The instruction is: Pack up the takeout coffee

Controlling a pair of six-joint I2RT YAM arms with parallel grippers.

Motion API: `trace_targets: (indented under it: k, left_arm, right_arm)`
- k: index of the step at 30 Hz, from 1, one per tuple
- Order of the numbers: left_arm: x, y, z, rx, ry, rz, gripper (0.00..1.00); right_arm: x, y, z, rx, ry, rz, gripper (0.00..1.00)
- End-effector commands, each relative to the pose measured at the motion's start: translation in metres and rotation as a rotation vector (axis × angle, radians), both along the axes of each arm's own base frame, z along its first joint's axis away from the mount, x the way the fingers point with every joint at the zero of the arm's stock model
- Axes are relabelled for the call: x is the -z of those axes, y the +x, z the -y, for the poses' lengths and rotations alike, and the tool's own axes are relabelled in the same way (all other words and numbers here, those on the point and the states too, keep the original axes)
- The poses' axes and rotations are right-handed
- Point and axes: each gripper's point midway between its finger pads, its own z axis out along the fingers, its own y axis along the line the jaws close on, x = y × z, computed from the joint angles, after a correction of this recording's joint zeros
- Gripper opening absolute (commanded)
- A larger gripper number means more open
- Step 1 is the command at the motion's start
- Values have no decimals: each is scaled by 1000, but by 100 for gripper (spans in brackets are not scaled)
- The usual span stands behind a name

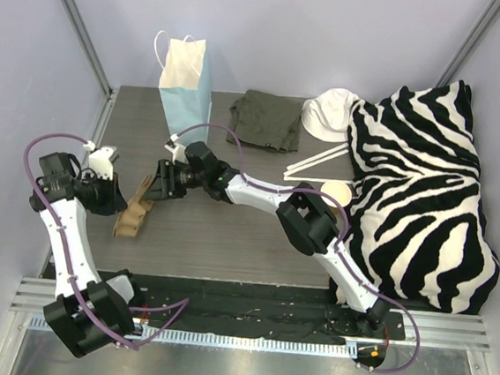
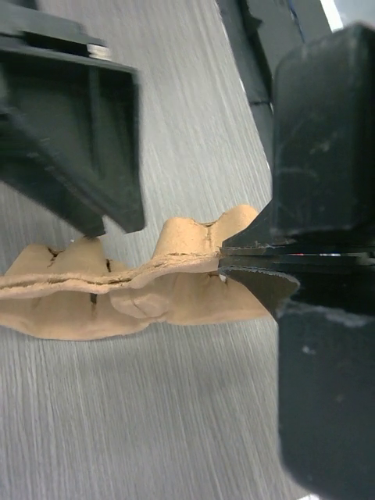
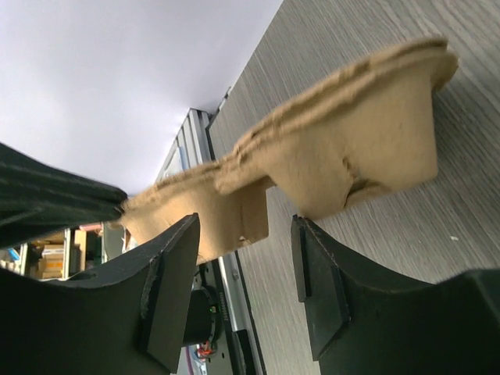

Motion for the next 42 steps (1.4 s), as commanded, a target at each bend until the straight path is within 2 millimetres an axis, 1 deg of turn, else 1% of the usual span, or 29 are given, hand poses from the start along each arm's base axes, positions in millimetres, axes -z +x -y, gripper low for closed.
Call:
trace_targets:
  k: [1,3,4,5,8,10,11,14,16,17,18,19,20,21,23,26,27,28,30,32,33,34,35,36,39,41,42]
  left_arm:
    - [-29,24,-8,-72,-12,82,0]
    - [-32,27,-10,-102,-27,85,0]
    - [-34,28,-9,-106,-35,90,0]
    - [-36,29,-8,-106,-44,92,0]
    - [-36,30,-7,-120,-60,90,0]
    - [-36,31,-7,-135,-67,89,0]
    - [-36,31,-7,-140,-70,88,0]
    - [-36,36,-12,-189,-83,85,0]
    - [-36,43,-17,-236,-96,82,0]
    - [-37,46,-24,-265,-76,87,0]
    - [-40,49,-28,-285,-69,91,0]
    - [-41,51,-32,-310,-69,85,0]
    - [-42,52,-36,-331,-55,84,0]
    - [-46,53,-38,-341,-49,93,0]
    - [-51,53,-38,-358,-52,105,0]
    - [-50,53,-31,-367,-73,99,0]
    - [-47,53,-30,-379,-81,85,0]
    - [-46,54,-29,-380,-86,79,0]
    - [-41,58,-26,-432,-149,34,0]
    - [-44,62,-28,-466,-174,20,0]
    - [-42,65,-28,-490,-200,0,0]
    - [-42,67,-28,-506,-213,-11,0]
    - [-46,69,-29,-518,-222,-11,0]
    - [-45,71,-29,-530,-233,-26,0]
    - [-51,72,-29,-562,-251,-31,0]
    - [-53,71,-30,-593,-251,-32,0]
    - [-54,69,-30,-601,-252,-31,0]
  right_arm:
    - [-54,-2,-5,-33,83,128,61]
    - [-73,-4,-5,-48,112,153,61]
    - [-75,-4,-5,-51,115,165,62]
    - [-84,-4,-4,-49,126,179,63]
    - [-92,-5,-3,-56,139,192,62]
    - [-98,-6,-2,-58,145,193,60]
    - [-98,-8,-2,-62,144,186,60]
    - [-110,-13,0,-78,163,190,60]
    - [-117,-17,1,-93,174,203,65]
    - [-120,-17,1,-97,176,209,67]
    - [-120,-19,1,-105,175,234,70]
    - [-118,-19,1,-108,163,238,71]
    - [-121,-19,1,-111,164,251,71]
    - [-119,-20,0,-114,162,258,70]
    - [-119,-21,-2,-116,164,260,65]
    - [-117,-28,-6,-130,162,256,58]
    - [-118,-30,-7,-133,162,258,52]
    - [-117,-33,-8,-141,161,263,50]
    - [-121,-35,-7,-142,158,284,45]
    - [-117,-36,-6,-140,131,325,45]
    - [-124,-36,-4,-136,130,351,45]
    - [-116,-37,-2,-135,87,358,45]
    - [-116,-41,-3,-144,76,411,45]
    - [-118,-38,-2,-117,57,449,45]
    - [-110,-40,-2,-92,-23,535,45]
    - [-111,-38,-2,-70,-50,585,45]
    - [-109,-37,-2,-52,-72,597,45]
